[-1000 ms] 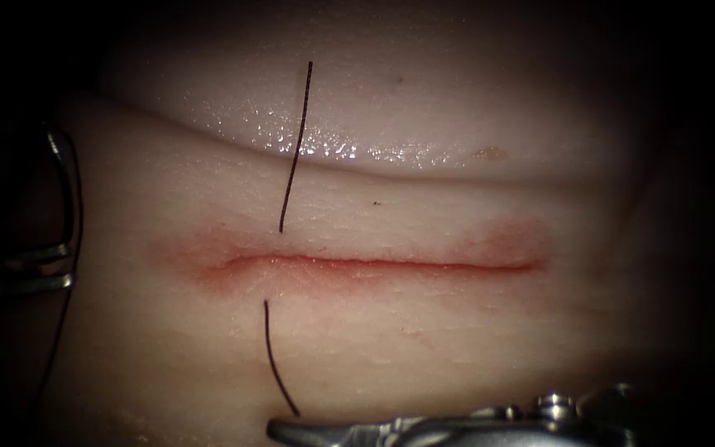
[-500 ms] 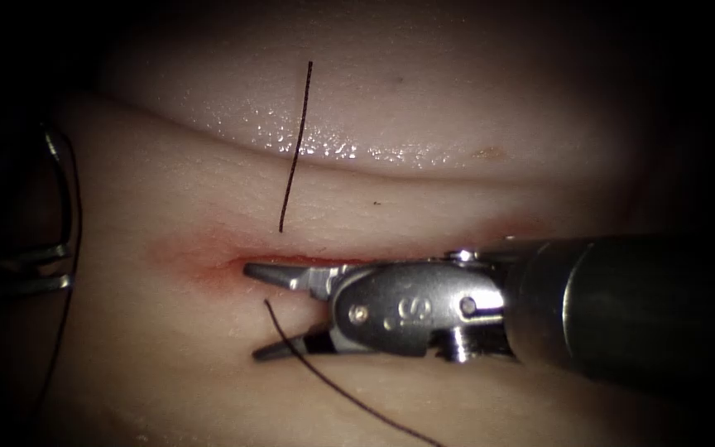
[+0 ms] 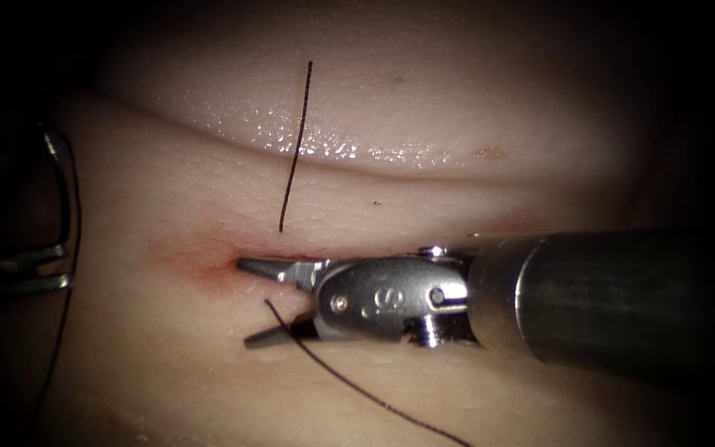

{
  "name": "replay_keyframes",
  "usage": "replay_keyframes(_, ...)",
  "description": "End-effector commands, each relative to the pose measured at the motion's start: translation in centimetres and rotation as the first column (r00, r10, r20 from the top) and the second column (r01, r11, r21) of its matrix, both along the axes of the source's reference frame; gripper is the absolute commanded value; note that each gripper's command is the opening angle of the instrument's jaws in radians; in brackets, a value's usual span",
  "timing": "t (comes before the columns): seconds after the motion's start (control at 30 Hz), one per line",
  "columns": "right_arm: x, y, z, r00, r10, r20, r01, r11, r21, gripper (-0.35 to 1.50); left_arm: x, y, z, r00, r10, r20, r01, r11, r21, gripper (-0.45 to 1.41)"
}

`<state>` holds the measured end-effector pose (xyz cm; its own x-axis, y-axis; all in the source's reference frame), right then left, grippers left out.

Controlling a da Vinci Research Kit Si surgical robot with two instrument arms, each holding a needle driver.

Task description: Wound Closure

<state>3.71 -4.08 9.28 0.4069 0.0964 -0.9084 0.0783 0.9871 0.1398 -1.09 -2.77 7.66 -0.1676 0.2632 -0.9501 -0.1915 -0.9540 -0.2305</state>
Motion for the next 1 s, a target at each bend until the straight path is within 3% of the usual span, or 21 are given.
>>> replay_keyframes(0.03, 0.06, -0.03, 0.05, 1.0, -0.013, -0.005, 0.013, 1.0, 0.004, 0.34, -0.05, -0.05, 0.06, 1.0, 0.001, 0.001, -0.001, 1.0, 0.002, -0.45)
replay_keyframes(0.07, 0.04, -0.04, 0.04, 0.999, -0.049, -0.01, 0.049, 0.999, 0.017, -0.35, -0.05, -0.05, 0.06, 1.0, 0.001, 0.001, -0.001, 1.0, 0.002, -0.45)
replay_keyframes(0.43, -0.15, -0.09, -0.15, 0.997, -0.076, -0.022, 0.077, 0.997, 0.028, -0.35, -0.06, -0.05, 0.06, 1.0, 0.001, 0.002, -0.001, 1.0, 0.002, -0.45)
replay_keyframes(0.97, -0.09, -0.37, -0.54, 0.992, -0.12, -0.047, 0.122, 0.992, 0.029, -0.35, -0.07, -0.05, 0.06, 1.0, 0.001, 0.003, -0.001, 1.0, 0.002, -0.45)
replay_keyframes(1.0, -0.08, -0.36, -0.54, 0.992, -0.118, -0.046, 0.119, 0.992, 0.036, -0.01, -0.07, -0.05, 0.06, 1.0, 0.001, 0.003, -0.001, 1.0, 0.002, -0.45)
